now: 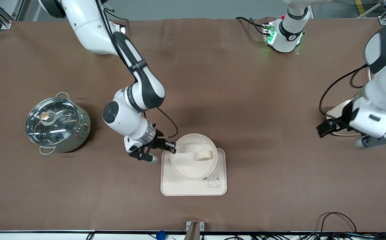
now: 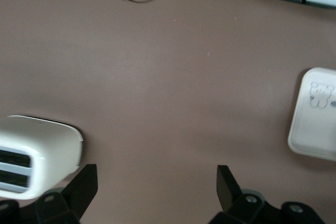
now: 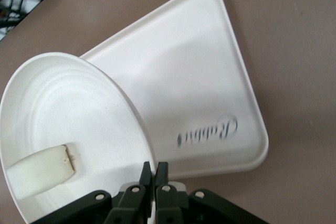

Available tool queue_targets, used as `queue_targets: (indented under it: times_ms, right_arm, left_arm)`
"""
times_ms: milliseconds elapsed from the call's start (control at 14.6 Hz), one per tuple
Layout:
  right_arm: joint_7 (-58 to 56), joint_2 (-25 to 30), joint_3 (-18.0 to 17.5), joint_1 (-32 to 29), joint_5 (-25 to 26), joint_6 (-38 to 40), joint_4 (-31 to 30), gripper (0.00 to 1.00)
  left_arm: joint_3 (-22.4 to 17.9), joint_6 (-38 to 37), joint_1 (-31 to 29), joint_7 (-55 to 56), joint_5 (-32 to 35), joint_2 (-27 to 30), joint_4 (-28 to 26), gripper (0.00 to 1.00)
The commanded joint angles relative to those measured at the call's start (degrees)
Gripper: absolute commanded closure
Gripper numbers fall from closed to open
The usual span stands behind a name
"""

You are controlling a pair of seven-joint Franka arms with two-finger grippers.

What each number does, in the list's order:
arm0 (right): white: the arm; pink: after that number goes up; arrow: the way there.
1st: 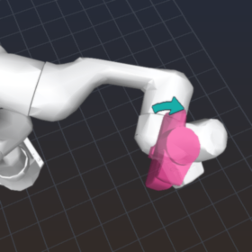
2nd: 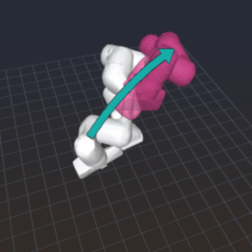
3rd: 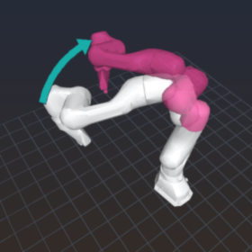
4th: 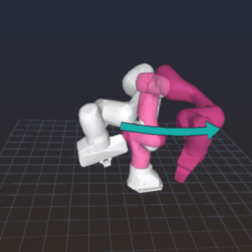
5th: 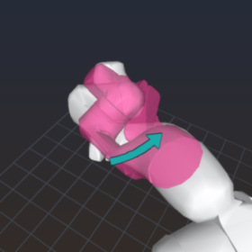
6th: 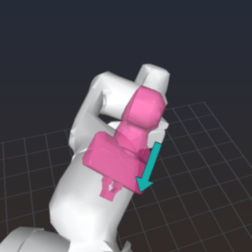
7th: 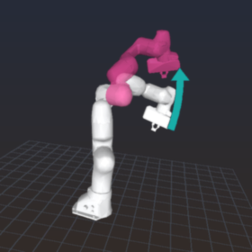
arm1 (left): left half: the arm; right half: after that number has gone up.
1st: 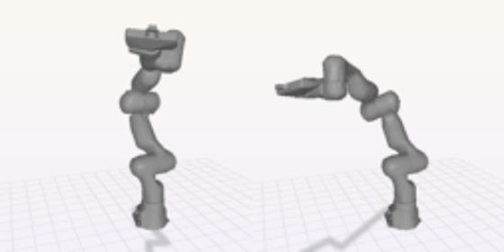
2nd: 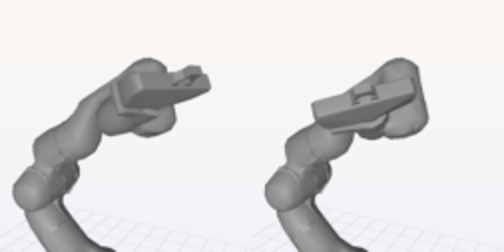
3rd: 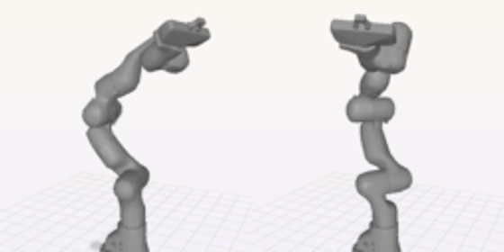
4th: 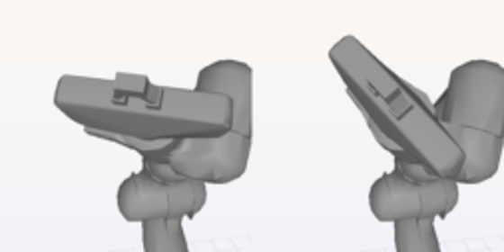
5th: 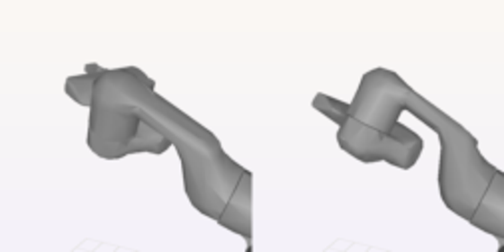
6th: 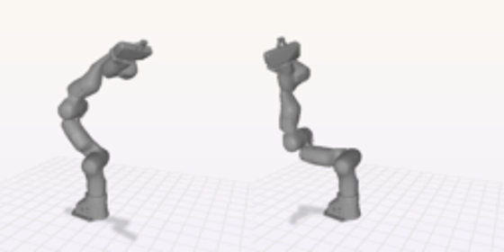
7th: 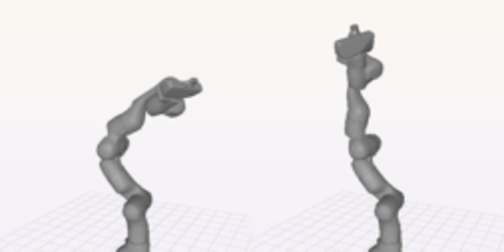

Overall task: Place bun in plate and plate on tray
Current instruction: 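Slide the plate onto the tray with the right gripper while the left gripper withdraws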

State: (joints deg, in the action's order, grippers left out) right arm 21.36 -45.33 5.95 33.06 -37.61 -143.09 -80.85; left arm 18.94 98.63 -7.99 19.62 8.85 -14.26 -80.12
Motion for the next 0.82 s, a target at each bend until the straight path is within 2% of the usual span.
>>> queue_targets:
  times_ms: [0, 137, 206, 481, 618, 687, 756]
  right_arm:
    - [0.7, -10.82, -0.42, -1.76, -1.15, 0.7, 12.89, 0.99]
    - [0.7, -11.98, -0.42, -1.94, -0.97, 0.79, 13.79, 0.99]
    - [0.7, -12.15, -0.42, -1.86, -0.97, 0.7, 13.7, 0.99]
    - [0.18, -13.74, -0.42, -2.03, -0.97, 0.18, 13.88, 0.99]
    - [-0.09, -13.74, -0.42, -1.86, -0.88, 0.18, 13.61, 0.97]
    - [-0.96, -13.74, -0.42, -1.68, -0.88, 0.18, 13.44, 0.95]
    - [-1.4, -13.74, -0.42, -1.85, -0.88, 0.18, 13.44, 0.89]
  left_arm:
    - [-1.78, -3.7, 0.42, -7.12, -0.85, 6.51, -3.1, 0.0]
    - [-10.54, -6.25, 6.64, -12.04, -3.65, 10.2, -5.04, 0.0]
    - [-13.46, -8.09, 7.88, -15.11, -6.19, 11.52, -5.57, 0.0]
    - [-13.93, -10.22, 7.81, -16.72, -7.53, 17.68, -11.54, 0.0]
    - [-13.76, -10.83, 7.63, -16.81, -8.15, 18.04, -11.72, 0.0]
    - [-13.58, -11.35, 7.81, -16.81, -8.15, 18.13, -11.72, 0.0]
    - [-13.58, -11.45, 7.9, -16.72, -8.32, 18.13, -11.72, 0.0]
